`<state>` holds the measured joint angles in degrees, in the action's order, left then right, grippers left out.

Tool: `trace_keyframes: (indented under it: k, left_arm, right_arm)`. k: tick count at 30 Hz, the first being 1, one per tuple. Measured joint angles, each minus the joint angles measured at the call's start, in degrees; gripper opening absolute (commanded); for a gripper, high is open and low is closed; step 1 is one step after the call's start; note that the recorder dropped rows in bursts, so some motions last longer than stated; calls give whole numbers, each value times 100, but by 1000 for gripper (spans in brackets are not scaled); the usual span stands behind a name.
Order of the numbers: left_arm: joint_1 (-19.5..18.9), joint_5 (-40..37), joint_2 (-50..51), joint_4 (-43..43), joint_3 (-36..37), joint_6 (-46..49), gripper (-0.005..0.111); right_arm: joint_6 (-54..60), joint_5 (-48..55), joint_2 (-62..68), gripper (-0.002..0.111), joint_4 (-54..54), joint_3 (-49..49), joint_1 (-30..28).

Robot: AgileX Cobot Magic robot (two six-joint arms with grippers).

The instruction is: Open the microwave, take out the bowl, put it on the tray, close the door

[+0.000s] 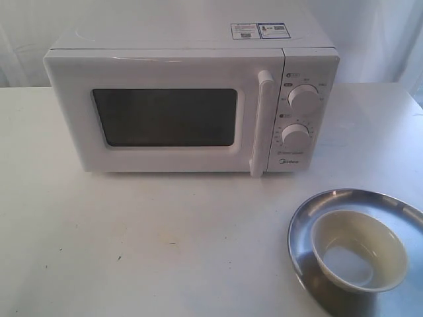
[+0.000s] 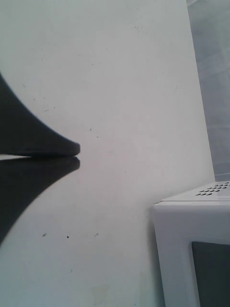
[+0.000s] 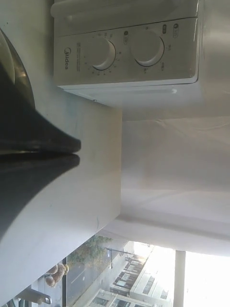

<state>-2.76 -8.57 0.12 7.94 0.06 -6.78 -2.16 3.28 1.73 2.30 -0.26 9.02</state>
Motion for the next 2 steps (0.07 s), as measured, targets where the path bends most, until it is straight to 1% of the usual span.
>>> trace_keyframes:
  k: [2]
  left_arm:
    - [0, 0, 0, 0, 0, 0, 0]
  right_arm:
    - [0, 0, 0, 0, 0, 0, 0]
